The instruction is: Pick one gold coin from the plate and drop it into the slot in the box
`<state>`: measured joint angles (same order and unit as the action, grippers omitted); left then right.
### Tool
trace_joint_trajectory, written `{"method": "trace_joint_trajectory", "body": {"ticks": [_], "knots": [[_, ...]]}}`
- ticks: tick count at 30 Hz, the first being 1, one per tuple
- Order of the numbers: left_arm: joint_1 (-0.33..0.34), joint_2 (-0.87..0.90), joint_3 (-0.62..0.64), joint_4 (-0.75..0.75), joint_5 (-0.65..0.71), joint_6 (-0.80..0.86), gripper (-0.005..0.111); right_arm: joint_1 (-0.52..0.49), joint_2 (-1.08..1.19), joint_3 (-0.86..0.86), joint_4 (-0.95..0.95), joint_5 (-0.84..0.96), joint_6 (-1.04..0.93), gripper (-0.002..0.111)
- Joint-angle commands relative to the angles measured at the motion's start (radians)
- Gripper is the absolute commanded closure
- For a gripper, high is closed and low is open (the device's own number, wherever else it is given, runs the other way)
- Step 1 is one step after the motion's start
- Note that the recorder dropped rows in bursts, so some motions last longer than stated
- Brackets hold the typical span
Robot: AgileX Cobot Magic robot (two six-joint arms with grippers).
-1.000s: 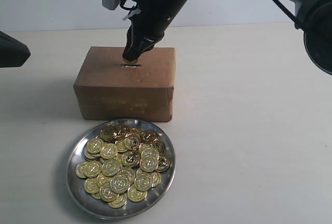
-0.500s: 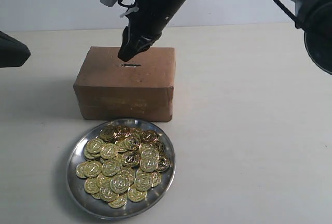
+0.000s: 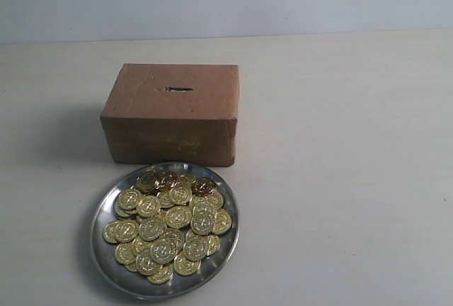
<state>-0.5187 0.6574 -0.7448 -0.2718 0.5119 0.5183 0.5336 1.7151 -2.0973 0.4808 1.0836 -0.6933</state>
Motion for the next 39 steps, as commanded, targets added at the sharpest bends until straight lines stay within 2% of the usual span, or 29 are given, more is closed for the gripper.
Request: {"method": "trace_joint_trajectory", "body": {"ticks": [1,3,4,7,8,9,10,11,12,14,16,18,22,25,31,35,39], "knots": [[0.002,-0.133,0.134,-0.103,-0.115,-0.030,0.107,-0.001,-0.232,0.079,-0.016,0.028,0.098,0.108],[0.002,-0.187,0.189,-0.161,-0.146,-0.034,0.107,-0.001,-0.351,0.154,-0.031,0.021,0.146,0.108],[0.002,-0.234,0.240,-0.221,-0.173,-0.036,0.107,0.001,-0.472,0.253,-0.047,0.011,0.188,0.108],[0.002,-0.284,0.299,-0.256,-0.186,-0.039,0.107,0.001,-0.650,0.455,-0.049,-0.053,0.260,0.108],[0.002,-0.306,0.336,-0.257,-0.189,-0.064,0.107,0.001,-0.779,0.645,-0.049,-0.134,0.278,0.108],[0.002,-0.314,0.352,-0.257,-0.192,-0.076,0.107,0.001,-0.843,0.754,-0.047,-0.201,0.290,0.108],[0.002,-0.323,0.378,-0.258,-0.204,-0.091,0.107,0.001,-0.954,0.963,-0.041,-0.372,0.318,0.108],[0.002,-0.325,0.392,-0.261,-0.213,-0.107,0.107,0.001,-1.011,1.085,-0.030,-0.472,0.329,0.108],[0.002,-0.325,0.415,-0.265,-0.236,-0.116,0.107,0.001,-1.105,1.299,0.012,-0.655,0.329,0.108],[0.002,-0.325,0.454,-0.298,-0.284,-0.116,0.107,0.001,-1.218,1.589,0.119,-0.895,0.329,0.108],[0.002,-0.325,0.505,-0.338,-0.341,-0.116,0.107,0.001,-1.300,1.810,0.205,-1.043,0.329,0.108],[0.002,-0.325,0.560,-0.372,-0.400,-0.116,0.107,0.001,-1.357,1.940,0.206,-1.111,0.329,0.108],[0.002,-0.325,0.689,-0.400,-0.503,-0.146,0.107,0.001,-1.448,2.077,0.209,-1.197,0.330,0.108],[0.002,-0.325,0.745,-0.402,-0.554,-0.161,0.107,0.001,-1.476,2.097,0.178,-1.219,0.322,0.108],[0.002,-0.325,0.745,-0.356,-0.563,-0.151,0.107,0.001,-1.484,2.097,0.168,-1.204,0.266,0.108],[0.002,-0.325,0.745,-0.219,-0.565,-0.149,0.107,0.001,-1.484,2.097,0.168,-1.174,0.225,0.108],[0.002,-0.325,0.745,-0.211,-0.590,-0.160,0.107,0.001,-1.484,2.097,0.168,-1.128,0.225,0.108]]}}
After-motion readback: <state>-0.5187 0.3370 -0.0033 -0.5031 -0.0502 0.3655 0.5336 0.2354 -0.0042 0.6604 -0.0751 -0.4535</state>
